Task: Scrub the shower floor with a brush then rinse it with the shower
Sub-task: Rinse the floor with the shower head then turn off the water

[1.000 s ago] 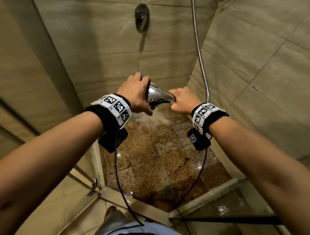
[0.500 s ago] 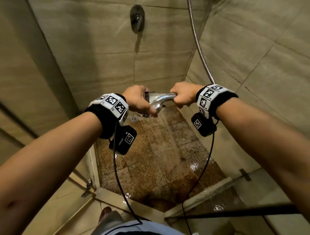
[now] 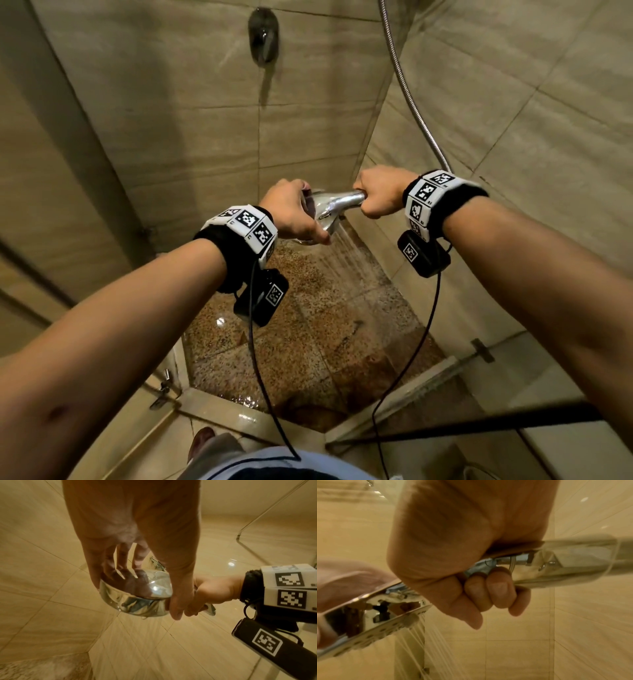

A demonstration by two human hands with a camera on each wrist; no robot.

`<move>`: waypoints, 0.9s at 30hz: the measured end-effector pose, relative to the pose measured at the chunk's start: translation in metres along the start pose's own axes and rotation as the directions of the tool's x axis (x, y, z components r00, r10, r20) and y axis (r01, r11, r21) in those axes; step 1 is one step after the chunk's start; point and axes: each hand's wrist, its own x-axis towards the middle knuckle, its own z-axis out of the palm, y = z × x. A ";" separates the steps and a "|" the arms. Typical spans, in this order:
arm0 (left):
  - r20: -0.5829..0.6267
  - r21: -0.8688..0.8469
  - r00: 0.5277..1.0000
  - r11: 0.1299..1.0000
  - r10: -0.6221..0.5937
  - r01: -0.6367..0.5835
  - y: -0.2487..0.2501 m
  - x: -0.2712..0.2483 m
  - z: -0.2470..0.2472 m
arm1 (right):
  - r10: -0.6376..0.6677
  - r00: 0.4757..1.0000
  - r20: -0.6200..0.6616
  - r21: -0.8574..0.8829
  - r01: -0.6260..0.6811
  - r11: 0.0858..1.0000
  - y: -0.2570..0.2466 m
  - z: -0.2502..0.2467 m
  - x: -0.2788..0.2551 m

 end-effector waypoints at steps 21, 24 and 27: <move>-0.187 0.110 0.977 0.991 0.101 -0.081 -0.012 0.006 -0.011 | -0.031 0.972 -0.234 -0.049 0.020 0.999 -0.008 0.001 0.007; -0.213 0.130 0.969 0.986 0.128 -0.101 -0.017 0.005 -0.018 | -0.034 0.964 -0.265 -0.033 0.026 0.999 -0.015 0.000 0.011; -0.231 0.153 0.963 0.982 0.142 -0.109 -0.022 0.002 -0.025 | -0.046 0.954 -0.296 -0.033 0.038 0.999 -0.022 -0.002 0.014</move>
